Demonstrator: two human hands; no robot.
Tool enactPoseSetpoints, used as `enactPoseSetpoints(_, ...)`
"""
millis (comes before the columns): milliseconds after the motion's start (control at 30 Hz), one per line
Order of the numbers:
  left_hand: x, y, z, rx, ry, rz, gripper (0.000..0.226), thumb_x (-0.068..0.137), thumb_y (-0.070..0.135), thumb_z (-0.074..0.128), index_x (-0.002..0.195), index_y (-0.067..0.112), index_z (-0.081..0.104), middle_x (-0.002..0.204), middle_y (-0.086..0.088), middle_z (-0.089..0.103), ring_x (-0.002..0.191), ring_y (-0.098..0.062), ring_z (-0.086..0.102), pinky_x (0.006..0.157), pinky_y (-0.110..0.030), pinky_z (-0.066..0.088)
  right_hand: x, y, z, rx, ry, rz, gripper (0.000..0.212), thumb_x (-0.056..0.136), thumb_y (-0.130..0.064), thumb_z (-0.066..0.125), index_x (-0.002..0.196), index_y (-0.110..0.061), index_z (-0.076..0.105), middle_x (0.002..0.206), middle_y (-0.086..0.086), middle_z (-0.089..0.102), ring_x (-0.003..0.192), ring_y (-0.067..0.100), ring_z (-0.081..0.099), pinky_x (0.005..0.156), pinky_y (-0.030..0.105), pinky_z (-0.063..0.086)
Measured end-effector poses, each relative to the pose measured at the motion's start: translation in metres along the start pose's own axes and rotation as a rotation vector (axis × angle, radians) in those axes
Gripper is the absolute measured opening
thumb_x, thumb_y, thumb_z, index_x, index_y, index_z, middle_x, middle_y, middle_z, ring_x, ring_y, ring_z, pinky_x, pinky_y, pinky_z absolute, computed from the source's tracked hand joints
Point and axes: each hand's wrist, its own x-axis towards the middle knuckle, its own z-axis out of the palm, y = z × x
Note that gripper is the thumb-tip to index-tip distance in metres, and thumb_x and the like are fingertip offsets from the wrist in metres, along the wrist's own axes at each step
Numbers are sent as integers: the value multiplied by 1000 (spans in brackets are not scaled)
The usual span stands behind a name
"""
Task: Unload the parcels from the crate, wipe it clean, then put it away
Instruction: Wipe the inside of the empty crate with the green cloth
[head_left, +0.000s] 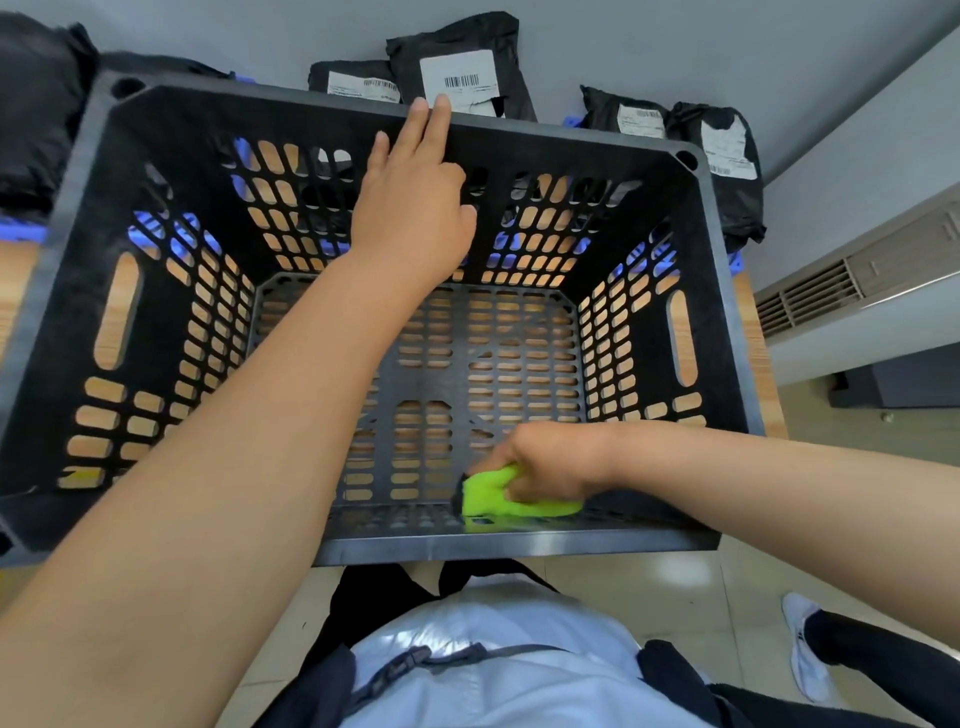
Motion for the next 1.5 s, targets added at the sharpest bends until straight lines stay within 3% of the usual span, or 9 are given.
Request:
enactPoseSetpoints(133, 0, 1, 1, -6, 2, -6, 31, 94, 24, 47, 115, 9, 64, 160, -7, 0, 147, -23, -6, 119, -45, 1, -12, 31, 3, -354, -176, 190, 42, 98, -18, 45, 140, -14, 43, 131, 9, 54, 115, 27, 55, 95, 34, 47)
enactPoseSetpoints(367, 0, 0, 1, -22, 7, -8, 31, 94, 23, 47, 116, 10, 64, 160, -6, -1, 147, -22, -6, 119, -44, 1, -2, 29, 5, -698, -413, 241, 43, 93, -9, 54, 134, -4, 45, 136, 12, 48, 122, 27, 49, 94, 31, 42)
enactPoseSetpoints(633, -1, 1, 2, -43, 23, -14, 29, 94, 22, 48, 115, 10, 65, 160, -6, 0, 147, -21, -6, 118, -42, 0, 27, 26, 7, -571, -287, 179, 34, 96, -6, 44, 130, -3, 50, 129, 13, 54, 115, 26, 54, 85, 28, 44)
enactPoseSetpoints(867, -1, 0, 3, -35, 33, -11, 28, 93, 21, 49, 112, 10, 66, 160, -6, 1, 147, -21, -5, 117, -42, -1, 69, -12, 12, -313, -34, 15, 34, 96, -12, 45, 127, -3, 54, 121, 16, 59, 100, 30, 59, 77, 34, 50)
enactPoseSetpoints(1000, -1, -1, 4, -35, 39, -8, 27, 93, 21, 49, 112, 11, 66, 160, -5, 1, 147, -21, -4, 117, -41, -1, 98, -54, 13, -40, 83, -169, 46, 97, -22, 47, 142, -13, 40, 140, 16, 47, 123, 31, 48, 98, 33, 42)
enactPoseSetpoints(1133, -1, -3, 3, -23, 41, -9, 27, 93, 22, 49, 111, 11, 66, 160, -5, 1, 147, -20, -4, 117, -41, -2, 111, -51, 15, -82, 49, -184, 49, 97, -22, 48, 144, -17, 38, 140, 14, 48, 123, 31, 48, 99, 34, 43)
enactPoseSetpoints(1300, -2, -2, 3, -21, 49, -6, 28, 94, 21, 48, 112, 10, 66, 160, -4, 2, 147, -20, -3, 118, -42, 0, 101, -4, 20, -124, -24, -38, 51, 96, -17, 49, 144, -12, 34, 143, 14, 43, 126, 31, 46, 99, 34, 40)
enactPoseSetpoints(1433, -2, -2, 4, -16, 51, -8, 29, 94, 21, 47, 113, 10, 66, 160, -4, 2, 147, -20, -3, 118, -42, 1, 89, 19, 12, -153, -121, -3, 51, 93, -10, 51, 141, -16, 35, 139, 10, 45, 118, 28, 50, 76, 28, 38)
enactPoseSetpoints(1500, -2, -3, 4, -18, 52, -6, 29, 94, 21, 47, 114, 10, 65, 160, -4, 2, 147, -20, -3, 118, -41, 1, 87, 31, 5, -289, -214, 33, 52, 91, -6, 51, 140, -16, 36, 139, 10, 44, 118, 28, 49, 78, 30, 39)
